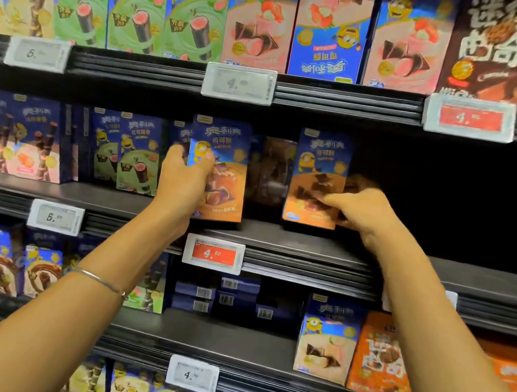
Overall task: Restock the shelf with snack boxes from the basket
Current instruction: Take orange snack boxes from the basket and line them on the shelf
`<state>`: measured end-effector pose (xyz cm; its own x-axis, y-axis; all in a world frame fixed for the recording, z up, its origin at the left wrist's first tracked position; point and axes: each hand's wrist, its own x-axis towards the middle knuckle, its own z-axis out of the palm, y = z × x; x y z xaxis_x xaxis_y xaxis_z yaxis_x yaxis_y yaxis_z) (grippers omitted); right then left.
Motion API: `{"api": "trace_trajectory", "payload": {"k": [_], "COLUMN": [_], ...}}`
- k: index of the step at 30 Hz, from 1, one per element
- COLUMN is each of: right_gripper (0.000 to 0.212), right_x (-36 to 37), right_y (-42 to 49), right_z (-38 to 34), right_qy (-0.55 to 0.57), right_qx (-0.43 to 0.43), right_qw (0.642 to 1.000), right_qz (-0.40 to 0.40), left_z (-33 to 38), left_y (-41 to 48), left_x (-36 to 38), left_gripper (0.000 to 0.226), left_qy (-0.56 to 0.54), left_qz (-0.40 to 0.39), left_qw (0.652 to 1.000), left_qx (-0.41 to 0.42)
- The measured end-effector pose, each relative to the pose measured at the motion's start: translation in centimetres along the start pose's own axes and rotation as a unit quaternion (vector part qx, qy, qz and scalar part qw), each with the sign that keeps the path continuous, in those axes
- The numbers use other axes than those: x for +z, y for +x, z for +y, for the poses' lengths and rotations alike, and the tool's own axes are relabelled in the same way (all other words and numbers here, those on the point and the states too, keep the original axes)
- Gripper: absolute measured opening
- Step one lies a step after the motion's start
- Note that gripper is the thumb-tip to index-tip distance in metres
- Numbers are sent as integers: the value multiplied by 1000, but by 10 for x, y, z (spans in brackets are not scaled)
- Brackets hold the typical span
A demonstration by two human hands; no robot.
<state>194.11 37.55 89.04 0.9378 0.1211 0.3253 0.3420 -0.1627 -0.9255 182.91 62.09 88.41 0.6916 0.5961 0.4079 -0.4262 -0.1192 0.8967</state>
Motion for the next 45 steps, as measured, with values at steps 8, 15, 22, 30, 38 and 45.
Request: {"api": "trace_trajectory", "payload": {"k": [8,15,22,30,38,45], "right_gripper": [61,56,66,61,83,42], "right_x": [-5,5,12,16,14,38], "right_y": [67,96,110,114,90,10], "right_z": [16,27,32,36,8,-37], "right_qy": [-333,-394,-394,-369,-309,9], "right_qx": [9,3,-1,-25,43,-16], "right_qw": [941,919,919,929,940,999], "right_qz": [63,38,23,13,134,-42], "left_z": [-1,-3,-6,-9,-7,2], "left_y": [-2,0,-2,-1,2,0], "left_x": [19,27,24,20,30,76], "left_gripper": [11,11,21,19,9,4], "left_qy": [0,0,-1,-17,-27,-52], "left_qz": [-18,-19,-25,-25,-33,-71], "left_qw": [1000,1000,999,999,999,995], "left_qx": [-17,-14,-20,-39,-31,-49]}}
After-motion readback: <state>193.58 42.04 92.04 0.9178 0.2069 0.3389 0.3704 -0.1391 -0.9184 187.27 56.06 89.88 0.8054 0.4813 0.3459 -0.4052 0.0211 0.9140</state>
